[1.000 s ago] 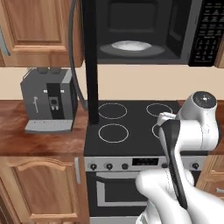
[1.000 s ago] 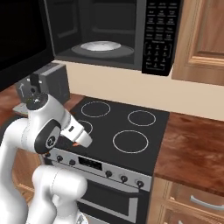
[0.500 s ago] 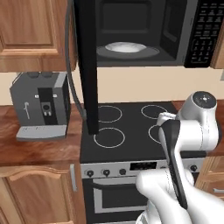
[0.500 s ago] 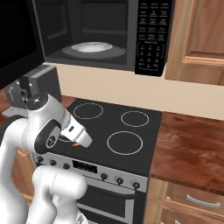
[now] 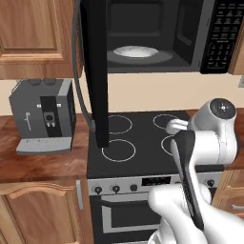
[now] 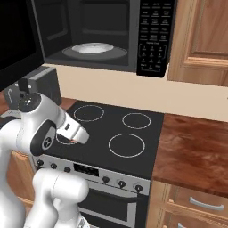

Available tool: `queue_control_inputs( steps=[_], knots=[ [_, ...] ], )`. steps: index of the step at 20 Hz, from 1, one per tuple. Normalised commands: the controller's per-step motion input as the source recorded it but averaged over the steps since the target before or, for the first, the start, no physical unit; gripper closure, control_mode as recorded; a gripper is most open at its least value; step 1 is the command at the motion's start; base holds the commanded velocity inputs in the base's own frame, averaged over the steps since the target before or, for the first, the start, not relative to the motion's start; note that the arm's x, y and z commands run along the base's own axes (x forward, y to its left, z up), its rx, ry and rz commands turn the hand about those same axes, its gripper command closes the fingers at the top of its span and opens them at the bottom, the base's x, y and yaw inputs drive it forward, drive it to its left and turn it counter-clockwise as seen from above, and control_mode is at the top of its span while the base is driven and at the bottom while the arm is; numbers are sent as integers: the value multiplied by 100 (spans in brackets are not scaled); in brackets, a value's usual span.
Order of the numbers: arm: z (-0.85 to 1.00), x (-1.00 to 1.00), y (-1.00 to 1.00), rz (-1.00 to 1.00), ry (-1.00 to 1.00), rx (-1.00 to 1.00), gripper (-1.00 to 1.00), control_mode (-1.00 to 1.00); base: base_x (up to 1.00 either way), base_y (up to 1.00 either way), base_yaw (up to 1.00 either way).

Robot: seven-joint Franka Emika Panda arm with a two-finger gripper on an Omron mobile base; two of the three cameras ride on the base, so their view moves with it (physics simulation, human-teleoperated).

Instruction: Transport the shrimp from the fridge to the microwave and turn on the microwave.

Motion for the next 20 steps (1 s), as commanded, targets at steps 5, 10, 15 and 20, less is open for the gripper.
queue_control_inputs(
  steps=[5, 10, 15, 20],
  knots=[
    [39, 0, 12, 28, -18, -2, 100, -100, 0, 0, 0],
    [38, -1, 0, 34, -27, 0, 100, -100, 0, 0, 0],
    [38, 0, 0, 27, -22, -12, 100, -100, 0, 0, 0],
    [45, -1, 8, 21, -10, -25, 100, -100, 0, 0, 0]
  ],
)
